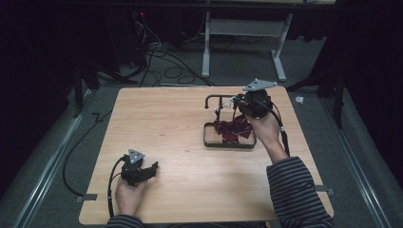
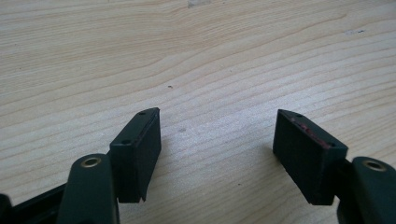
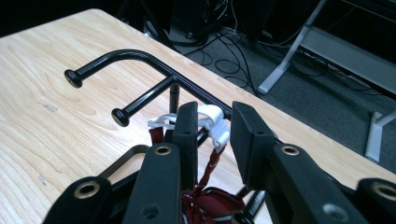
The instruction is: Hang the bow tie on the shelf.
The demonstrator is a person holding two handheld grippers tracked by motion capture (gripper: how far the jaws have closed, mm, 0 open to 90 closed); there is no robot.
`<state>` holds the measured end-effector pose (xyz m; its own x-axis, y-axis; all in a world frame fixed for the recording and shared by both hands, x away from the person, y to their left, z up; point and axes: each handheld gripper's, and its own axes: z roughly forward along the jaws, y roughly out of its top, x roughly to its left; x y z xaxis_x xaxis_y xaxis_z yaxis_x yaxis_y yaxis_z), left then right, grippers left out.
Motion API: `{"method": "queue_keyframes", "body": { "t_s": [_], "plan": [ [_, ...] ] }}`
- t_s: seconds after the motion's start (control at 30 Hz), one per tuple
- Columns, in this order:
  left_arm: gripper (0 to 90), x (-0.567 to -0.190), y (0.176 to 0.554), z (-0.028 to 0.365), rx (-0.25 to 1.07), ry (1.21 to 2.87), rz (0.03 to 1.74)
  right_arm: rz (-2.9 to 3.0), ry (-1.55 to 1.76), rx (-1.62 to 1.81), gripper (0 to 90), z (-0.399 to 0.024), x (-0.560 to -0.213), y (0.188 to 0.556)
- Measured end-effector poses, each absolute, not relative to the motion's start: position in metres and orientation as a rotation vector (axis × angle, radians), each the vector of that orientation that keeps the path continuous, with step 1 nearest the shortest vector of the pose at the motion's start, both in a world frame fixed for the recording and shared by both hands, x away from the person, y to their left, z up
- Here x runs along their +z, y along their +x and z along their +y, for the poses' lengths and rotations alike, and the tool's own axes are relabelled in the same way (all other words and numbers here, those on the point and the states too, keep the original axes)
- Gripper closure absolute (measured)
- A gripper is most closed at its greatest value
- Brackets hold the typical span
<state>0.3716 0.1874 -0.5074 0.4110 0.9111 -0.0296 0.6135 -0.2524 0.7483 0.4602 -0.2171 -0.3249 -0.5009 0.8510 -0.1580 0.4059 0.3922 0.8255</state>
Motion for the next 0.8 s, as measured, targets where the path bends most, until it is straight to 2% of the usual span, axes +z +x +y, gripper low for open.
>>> {"method": "queue_keyframes", "body": {
  "t_s": [0.8],
  "plan": [
    [32.7,-0.507,0.372,0.188,0.543,1.974,1.292,2.014,1.114,1.146,72.4,-0.255,-0.321,0.425]
  ]
}}
